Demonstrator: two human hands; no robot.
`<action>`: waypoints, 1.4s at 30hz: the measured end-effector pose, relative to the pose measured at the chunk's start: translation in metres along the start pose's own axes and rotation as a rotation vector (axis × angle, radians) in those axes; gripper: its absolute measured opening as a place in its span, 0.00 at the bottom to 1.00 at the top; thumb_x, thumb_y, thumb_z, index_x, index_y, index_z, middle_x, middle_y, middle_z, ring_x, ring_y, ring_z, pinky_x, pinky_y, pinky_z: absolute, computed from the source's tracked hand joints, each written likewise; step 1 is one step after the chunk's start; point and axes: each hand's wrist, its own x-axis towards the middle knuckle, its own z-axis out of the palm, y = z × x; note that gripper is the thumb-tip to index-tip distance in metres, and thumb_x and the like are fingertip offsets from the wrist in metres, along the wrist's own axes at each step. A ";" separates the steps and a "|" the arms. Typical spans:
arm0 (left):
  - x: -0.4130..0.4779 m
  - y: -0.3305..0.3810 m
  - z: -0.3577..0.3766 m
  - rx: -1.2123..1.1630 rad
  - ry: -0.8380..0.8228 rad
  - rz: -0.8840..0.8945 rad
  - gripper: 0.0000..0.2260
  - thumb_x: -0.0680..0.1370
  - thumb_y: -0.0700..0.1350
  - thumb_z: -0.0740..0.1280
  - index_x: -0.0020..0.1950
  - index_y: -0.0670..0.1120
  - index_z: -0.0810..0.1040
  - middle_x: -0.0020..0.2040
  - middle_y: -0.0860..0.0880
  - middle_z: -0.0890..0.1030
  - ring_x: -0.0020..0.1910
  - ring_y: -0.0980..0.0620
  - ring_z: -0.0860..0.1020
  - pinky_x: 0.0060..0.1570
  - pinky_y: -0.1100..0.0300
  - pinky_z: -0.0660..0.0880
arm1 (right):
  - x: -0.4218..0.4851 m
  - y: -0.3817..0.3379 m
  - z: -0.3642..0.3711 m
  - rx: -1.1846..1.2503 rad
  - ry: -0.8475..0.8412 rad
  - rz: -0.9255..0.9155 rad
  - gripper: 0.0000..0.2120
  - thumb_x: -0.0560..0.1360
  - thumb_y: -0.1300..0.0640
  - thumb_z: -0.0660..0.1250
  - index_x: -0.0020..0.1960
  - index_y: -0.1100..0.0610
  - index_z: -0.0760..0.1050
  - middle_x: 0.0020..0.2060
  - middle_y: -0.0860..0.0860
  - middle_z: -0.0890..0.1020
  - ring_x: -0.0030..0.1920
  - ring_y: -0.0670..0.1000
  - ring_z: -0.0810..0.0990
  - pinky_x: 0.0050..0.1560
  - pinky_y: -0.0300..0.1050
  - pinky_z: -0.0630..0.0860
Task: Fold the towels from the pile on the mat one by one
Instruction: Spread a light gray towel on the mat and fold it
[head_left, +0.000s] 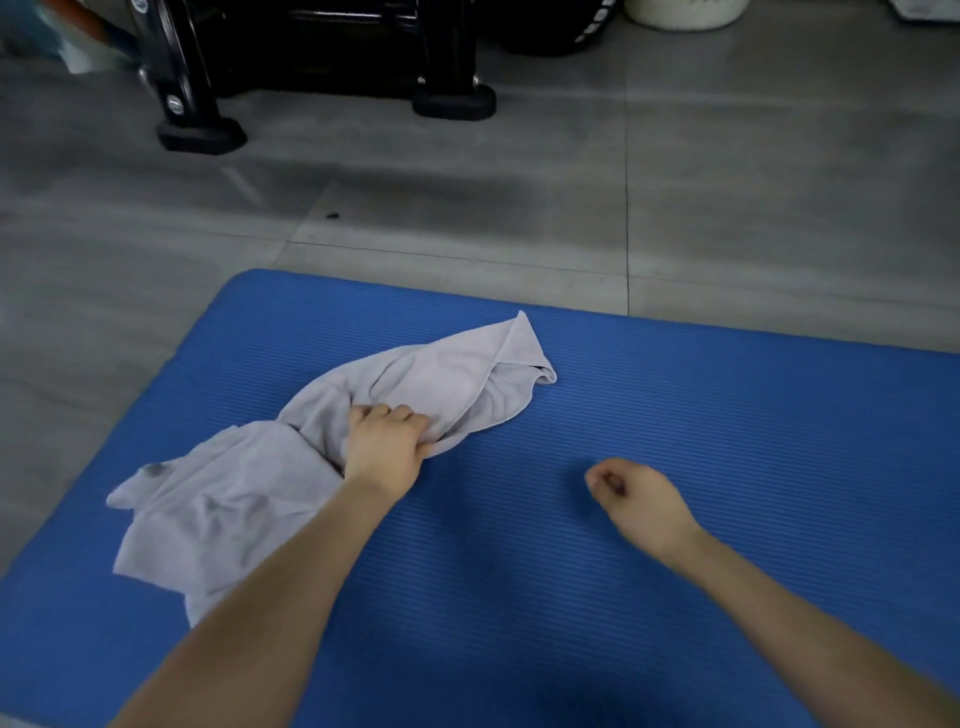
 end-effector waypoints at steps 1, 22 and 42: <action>-0.003 -0.002 0.000 0.002 -0.006 0.004 0.12 0.79 0.48 0.60 0.61 0.53 0.76 0.56 0.52 0.79 0.55 0.48 0.75 0.59 0.55 0.56 | -0.004 -0.002 0.000 -0.008 -0.002 -0.001 0.07 0.79 0.53 0.59 0.45 0.48 0.75 0.36 0.42 0.78 0.37 0.45 0.76 0.39 0.38 0.72; -0.082 0.070 -0.239 -0.459 0.271 0.595 0.12 0.73 0.56 0.58 0.43 0.52 0.79 0.40 0.58 0.78 0.43 0.60 0.73 0.41 0.68 0.65 | -0.102 -0.060 -0.117 -0.053 0.222 -0.350 0.16 0.76 0.51 0.66 0.63 0.42 0.72 0.57 0.39 0.75 0.58 0.42 0.72 0.60 0.38 0.67; -0.076 0.261 -0.354 -0.816 0.217 0.499 0.04 0.76 0.41 0.68 0.42 0.49 0.78 0.38 0.55 0.78 0.35 0.65 0.73 0.39 0.73 0.70 | -0.217 0.055 -0.238 0.321 0.332 -0.350 0.23 0.64 0.44 0.77 0.57 0.41 0.74 0.51 0.37 0.80 0.52 0.36 0.77 0.51 0.36 0.74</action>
